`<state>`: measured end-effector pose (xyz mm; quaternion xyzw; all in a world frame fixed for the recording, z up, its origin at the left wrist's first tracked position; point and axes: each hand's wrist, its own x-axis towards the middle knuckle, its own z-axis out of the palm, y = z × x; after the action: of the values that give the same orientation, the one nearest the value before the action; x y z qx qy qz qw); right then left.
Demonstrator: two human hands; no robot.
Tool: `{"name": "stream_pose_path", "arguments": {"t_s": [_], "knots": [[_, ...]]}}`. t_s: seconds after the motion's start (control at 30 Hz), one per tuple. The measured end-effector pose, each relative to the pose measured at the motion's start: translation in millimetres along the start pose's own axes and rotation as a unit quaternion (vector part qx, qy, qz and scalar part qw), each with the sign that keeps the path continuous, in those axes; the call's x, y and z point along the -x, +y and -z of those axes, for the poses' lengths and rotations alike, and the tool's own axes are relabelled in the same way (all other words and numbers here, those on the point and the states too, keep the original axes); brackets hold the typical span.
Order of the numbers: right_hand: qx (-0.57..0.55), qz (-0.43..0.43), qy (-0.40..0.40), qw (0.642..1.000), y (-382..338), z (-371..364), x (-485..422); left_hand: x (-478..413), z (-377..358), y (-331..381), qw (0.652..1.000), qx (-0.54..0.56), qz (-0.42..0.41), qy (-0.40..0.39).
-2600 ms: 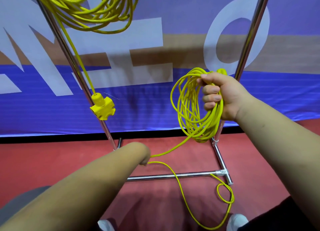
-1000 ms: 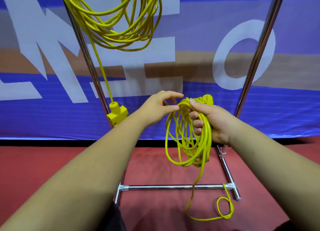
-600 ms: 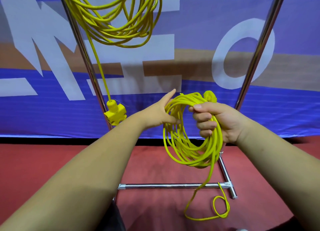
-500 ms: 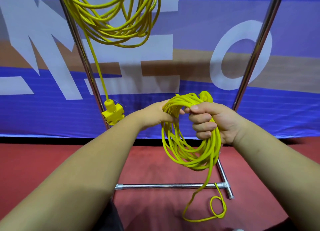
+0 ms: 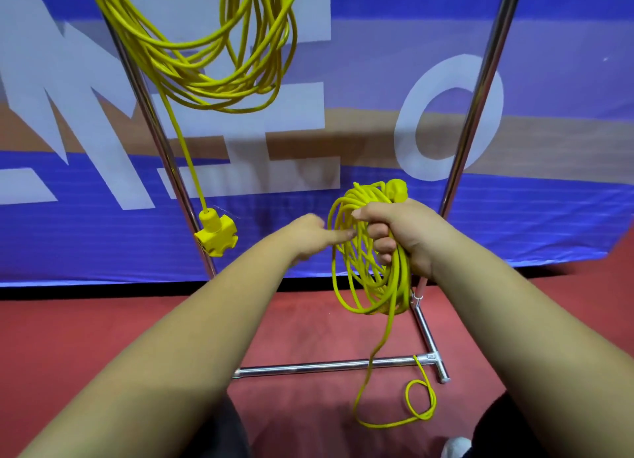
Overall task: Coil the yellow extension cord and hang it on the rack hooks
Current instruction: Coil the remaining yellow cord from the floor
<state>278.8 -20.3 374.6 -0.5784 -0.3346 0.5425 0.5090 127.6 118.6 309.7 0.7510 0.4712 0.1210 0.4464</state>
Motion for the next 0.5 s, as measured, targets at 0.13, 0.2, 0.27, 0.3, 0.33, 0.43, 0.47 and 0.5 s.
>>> {"name": "stream_pose_path", "arguments": {"t_s": [0.13, 0.2, 0.27, 0.3, 0.33, 0.43, 0.47, 0.5], "knots": [[-0.099, -0.031, 0.059, 0.993, -2.1, 11.1, -6.0, 16.8, -4.7, -22.0, 0.994, 0.014, 0.102, -0.046], [-0.130, -0.038, 0.074, 0.988, 3.0, 20.0, -7.1, 22.7, -22.0, -31.8, 0.989, -0.072, 0.083, -0.100], [-0.153, -0.047, 0.076, 0.984, 9.0, 26.0, -7.5, 30.1, -51.2, -42.6, 0.964, -0.172, 0.061, -0.192], [-0.163, -0.051, 0.076, 0.982, 11.0, 27.7, -7.2, 34.3, -68.9, -51.8, 0.952, -0.208, 0.042, -0.221], [-0.171, -0.054, 0.076, 0.981, 11.5, 28.4, -7.2, 39.9, -84.9, -60.6, 0.944, -0.227, 0.021, -0.240], [-0.201, -0.062, 0.057, 0.976, 12.5, 30.4, -6.3, 53.4, -127.1, -99.5, 0.923, -0.268, -0.046, -0.272], [-0.212, -0.065, 0.051, 0.974, 12.4, 31.6, -5.5, 55.7, -136.2, -112.2, 0.910, -0.286, -0.055, -0.296], [-0.222, -0.067, 0.045, 0.972, 13.4, 33.4, -4.9, 56.2, -144.1, -124.5, 0.897, -0.296, -0.063, -0.323]]}}
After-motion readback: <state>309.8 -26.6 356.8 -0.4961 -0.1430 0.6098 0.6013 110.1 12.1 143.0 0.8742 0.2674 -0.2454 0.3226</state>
